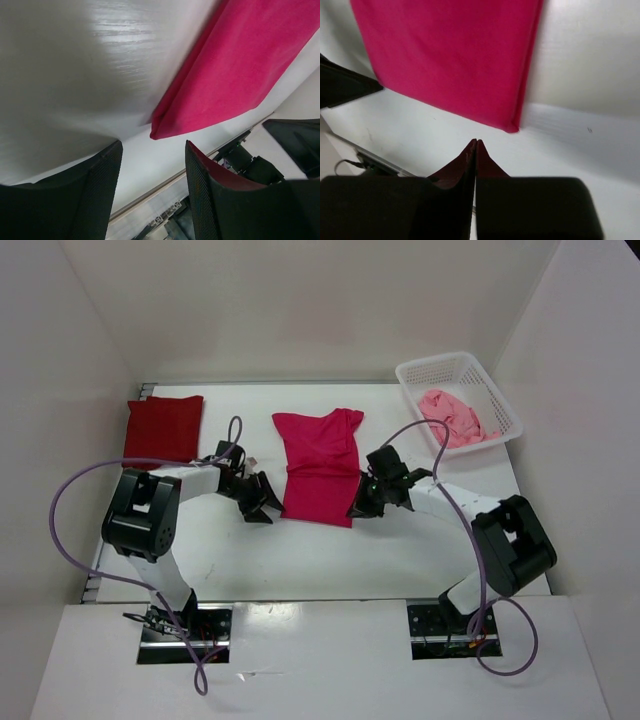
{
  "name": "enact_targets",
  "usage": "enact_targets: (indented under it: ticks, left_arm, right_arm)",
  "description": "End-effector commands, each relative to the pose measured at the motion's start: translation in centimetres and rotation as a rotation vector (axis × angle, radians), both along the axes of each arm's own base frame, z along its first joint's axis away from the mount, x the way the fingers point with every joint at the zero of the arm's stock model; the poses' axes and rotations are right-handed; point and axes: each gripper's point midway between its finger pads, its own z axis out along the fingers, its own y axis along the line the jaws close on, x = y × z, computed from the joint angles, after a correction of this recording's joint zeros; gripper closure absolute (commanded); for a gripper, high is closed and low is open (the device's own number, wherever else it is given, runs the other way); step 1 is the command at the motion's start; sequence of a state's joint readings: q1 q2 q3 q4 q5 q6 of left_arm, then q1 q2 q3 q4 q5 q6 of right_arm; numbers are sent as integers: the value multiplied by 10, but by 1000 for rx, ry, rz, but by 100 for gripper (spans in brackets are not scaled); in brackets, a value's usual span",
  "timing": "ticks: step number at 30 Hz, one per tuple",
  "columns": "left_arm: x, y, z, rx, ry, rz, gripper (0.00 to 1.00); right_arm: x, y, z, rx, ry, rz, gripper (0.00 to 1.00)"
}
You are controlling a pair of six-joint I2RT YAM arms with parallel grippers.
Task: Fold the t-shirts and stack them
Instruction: Fold the folded rectangular tshirt in 1/3 of the way
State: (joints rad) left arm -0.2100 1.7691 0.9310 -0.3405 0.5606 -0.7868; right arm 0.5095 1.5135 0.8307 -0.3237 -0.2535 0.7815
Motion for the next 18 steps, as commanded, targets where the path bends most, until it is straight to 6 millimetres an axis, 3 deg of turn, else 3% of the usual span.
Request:
enact_targets:
  ticks: [1, 3, 4, 6, 7, 8, 10, 15, 18]
  left_arm:
    - [5, -3, -6, -15, -38, -34, 39]
    - [6, -4, -9, -15, -38, -34, 40]
    - [6, -4, -9, -15, -38, -34, 41]
    - [5, -3, -13, -14, -32, -34, 45]
    - [5, -4, -13, -15, -26, -26, 47]
    - [6, -2, -15, -2, -29, -22, 52]
    - [8, -1, -18, 5, -25, -12, 56]
    - [8, -5, -25, 6, -9, -14, 77]
    - [13, -3, -27, 22, -16, -8, 87]
  right_arm:
    - [42, 21, 33, 65, -140, 5, 100]
    - [59, 28, 40, 62, -167, 8, 100]
    - [63, 31, 27, 47, -140, 9, 100]
    - [83, 40, 32, 56, -172, 3, 100]
    - [88, 41, 18, 30, -156, 3, 100]
    - [100, 47, 24, 39, -173, 3, 100]
    - [116, 49, 14, 7, -181, -10, 100]
    - [140, 50, -4, -52, -196, -28, 100]
    - [161, 48, 0, -100, -249, -53, 100]
